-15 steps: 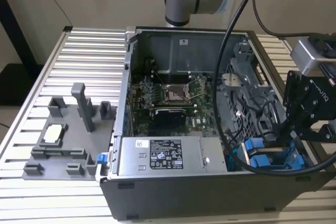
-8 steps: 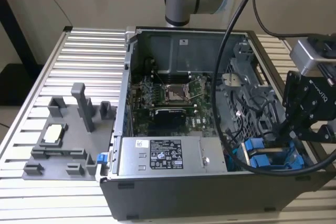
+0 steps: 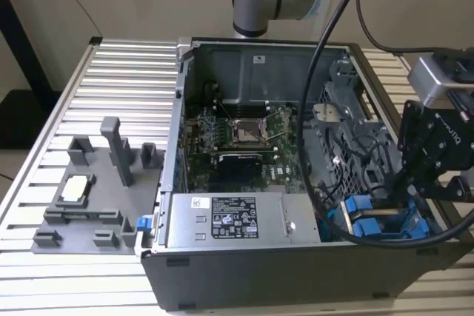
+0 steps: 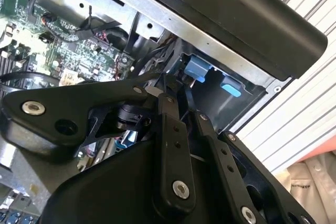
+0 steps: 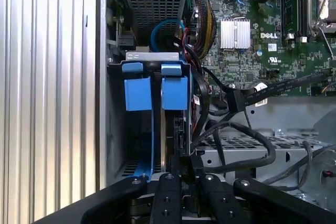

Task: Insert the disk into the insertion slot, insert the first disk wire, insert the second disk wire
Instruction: 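Insert the first disk wire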

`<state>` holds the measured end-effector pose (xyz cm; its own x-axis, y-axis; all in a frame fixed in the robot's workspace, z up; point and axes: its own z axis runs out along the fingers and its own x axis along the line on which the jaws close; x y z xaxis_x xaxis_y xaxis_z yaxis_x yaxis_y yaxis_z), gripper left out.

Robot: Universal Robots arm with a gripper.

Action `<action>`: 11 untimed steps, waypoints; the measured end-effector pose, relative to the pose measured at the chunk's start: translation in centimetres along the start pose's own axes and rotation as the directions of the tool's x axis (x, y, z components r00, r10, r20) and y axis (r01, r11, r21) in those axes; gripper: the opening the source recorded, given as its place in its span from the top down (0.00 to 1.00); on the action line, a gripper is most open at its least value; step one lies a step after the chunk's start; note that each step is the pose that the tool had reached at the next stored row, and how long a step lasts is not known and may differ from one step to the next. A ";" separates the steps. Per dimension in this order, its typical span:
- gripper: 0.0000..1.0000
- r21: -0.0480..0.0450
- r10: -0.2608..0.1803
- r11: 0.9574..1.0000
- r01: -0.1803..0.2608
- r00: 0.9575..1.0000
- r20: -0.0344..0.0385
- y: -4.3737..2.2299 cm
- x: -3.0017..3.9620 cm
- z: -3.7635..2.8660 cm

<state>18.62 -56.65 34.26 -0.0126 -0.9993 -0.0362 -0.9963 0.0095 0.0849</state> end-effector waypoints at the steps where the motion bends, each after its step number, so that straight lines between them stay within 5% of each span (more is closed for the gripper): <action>1: 0.81 0.000 0.000 1.000 0.000 1.000 0.001 0.03 0.01 0.01; 11: 0.81 0.000 0.000 1.000 0.000 1.000 0.003 0.03 0.40 0.19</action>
<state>18.56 -57.04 34.07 -0.0126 -0.9992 -0.0387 -0.9963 0.0093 0.0849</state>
